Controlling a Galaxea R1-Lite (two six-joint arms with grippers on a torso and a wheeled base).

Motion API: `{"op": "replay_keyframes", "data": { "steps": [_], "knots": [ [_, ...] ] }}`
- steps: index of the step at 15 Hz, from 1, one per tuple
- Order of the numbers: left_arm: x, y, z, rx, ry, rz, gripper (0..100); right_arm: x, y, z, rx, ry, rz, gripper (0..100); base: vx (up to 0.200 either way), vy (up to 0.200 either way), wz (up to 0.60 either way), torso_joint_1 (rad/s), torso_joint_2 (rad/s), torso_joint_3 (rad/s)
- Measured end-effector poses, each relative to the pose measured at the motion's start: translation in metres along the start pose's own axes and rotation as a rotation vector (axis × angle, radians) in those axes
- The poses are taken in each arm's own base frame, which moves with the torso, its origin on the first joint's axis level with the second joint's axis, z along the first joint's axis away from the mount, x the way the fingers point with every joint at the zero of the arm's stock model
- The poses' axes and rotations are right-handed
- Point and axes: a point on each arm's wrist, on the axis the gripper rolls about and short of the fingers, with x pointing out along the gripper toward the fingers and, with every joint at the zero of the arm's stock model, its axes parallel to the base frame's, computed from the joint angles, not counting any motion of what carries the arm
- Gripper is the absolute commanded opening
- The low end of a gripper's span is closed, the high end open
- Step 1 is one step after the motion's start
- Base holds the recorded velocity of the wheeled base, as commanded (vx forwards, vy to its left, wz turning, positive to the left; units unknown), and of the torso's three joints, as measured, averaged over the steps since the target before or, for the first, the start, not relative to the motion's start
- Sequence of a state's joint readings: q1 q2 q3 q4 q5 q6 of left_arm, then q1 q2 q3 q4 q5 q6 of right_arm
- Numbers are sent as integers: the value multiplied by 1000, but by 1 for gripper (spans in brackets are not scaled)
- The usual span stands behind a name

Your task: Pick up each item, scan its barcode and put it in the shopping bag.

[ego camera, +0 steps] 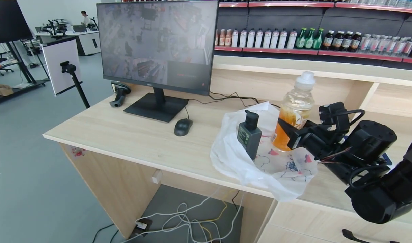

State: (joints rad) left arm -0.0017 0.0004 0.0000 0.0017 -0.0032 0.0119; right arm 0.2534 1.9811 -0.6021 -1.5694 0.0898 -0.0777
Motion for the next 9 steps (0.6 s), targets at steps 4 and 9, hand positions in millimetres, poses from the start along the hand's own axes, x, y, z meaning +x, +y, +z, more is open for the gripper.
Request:
{"op": "replay_keyframes", "data": {
  "steps": [4,9],
  "knots": [
    [0,0,0,0,0,0,100,0,2,-12,3,34,4,0,0,0,0,0,0,0],
    [0,0,0,0,0,0,100,2,2,-20,5,59,7,0,0,0,0,0,0,0]
  ]
}}
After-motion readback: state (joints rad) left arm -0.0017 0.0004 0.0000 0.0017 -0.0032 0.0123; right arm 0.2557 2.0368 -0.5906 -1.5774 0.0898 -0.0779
